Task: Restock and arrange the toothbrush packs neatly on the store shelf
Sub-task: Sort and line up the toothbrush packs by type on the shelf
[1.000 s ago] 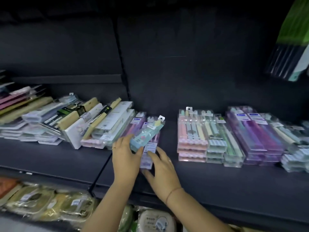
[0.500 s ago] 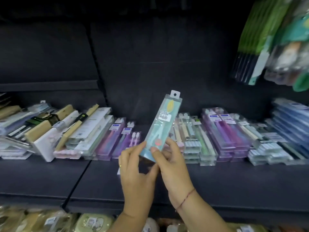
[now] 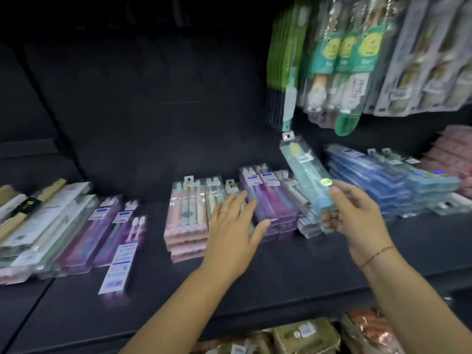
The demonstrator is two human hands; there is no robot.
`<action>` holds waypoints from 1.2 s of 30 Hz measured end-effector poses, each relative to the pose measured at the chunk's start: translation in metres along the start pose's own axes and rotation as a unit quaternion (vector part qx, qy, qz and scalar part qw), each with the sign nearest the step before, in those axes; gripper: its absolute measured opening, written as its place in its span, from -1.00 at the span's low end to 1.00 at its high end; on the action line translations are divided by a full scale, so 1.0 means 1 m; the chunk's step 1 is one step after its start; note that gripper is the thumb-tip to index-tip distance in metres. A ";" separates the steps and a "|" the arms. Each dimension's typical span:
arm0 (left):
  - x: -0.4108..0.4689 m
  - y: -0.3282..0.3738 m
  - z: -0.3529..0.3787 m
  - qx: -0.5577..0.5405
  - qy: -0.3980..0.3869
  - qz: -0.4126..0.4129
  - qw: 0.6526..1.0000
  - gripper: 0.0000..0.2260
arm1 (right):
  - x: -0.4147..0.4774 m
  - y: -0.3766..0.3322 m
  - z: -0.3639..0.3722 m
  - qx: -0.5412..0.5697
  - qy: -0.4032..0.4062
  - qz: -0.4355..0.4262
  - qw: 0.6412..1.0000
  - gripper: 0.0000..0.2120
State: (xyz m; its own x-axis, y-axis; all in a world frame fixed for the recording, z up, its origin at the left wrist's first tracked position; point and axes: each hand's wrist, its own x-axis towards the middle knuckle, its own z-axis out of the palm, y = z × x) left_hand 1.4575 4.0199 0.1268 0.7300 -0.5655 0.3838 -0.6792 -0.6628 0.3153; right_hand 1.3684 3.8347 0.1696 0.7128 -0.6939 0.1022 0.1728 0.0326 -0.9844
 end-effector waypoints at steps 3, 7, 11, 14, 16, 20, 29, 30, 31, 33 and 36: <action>0.022 0.013 0.008 0.058 -0.041 -0.009 0.997 -0.38 | 0.024 -0.001 -0.034 -0.012 0.048 -0.001 0.999 -0.84; 0.024 0.029 0.027 0.079 -0.084 -0.022 0.993 -0.36 | 0.041 0.025 -0.055 -0.017 0.080 0.039 0.996 -0.88; 0.022 0.034 0.040 0.071 -0.065 -0.037 0.995 -0.37 | 0.043 0.041 -0.056 -0.031 0.067 0.067 0.995 -0.81; 0.028 0.043 0.037 0.083 -0.039 -0.059 0.994 -0.49 | 0.040 0.039 -0.053 -0.019 0.047 0.070 0.996 -0.75; 0.034 0.053 0.036 0.084 -0.028 -0.070 0.994 -0.52 | 0.037 0.035 -0.054 -0.010 0.032 0.067 0.997 -0.74; 0.052 0.082 0.037 0.069 -0.020 -0.050 0.996 -0.47 | 0.035 0.014 -0.070 0.014 0.048 0.022 0.999 -0.79; 0.114 0.181 0.070 -0.012 -0.080 0.073 0.994 -0.38 | 0.091 -0.024 -0.188 -0.069 0.140 -0.013 0.988 -0.94; 0.122 0.188 0.076 -0.007 -0.084 0.083 0.993 -0.37 | 0.103 -0.027 -0.198 -0.074 0.144 -0.009 0.987 -0.96; 0.130 0.195 0.082 -0.005 -0.090 0.092 0.992 -0.37 | 0.115 -0.030 -0.207 -0.076 0.148 -0.004 0.986 -0.96; 0.145 0.205 0.092 -0.007 -0.107 0.106 0.989 -0.35 | 0.139 -0.033 -0.218 -0.079 0.153 0.013 0.985 -0.93; 0.160 0.211 0.105 -0.004 -0.129 0.113 0.985 -0.35 | 0.165 -0.030 -0.222 -0.107 0.140 0.048 0.983 -0.91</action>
State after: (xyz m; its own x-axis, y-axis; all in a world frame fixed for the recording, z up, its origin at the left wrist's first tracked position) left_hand 1.4387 3.7380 0.1641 0.5550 -0.8046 0.2113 -0.8260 -0.5031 0.2541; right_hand 1.3301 3.5598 0.1843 0.4980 -0.8671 -0.0071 -0.0550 -0.0235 -0.9982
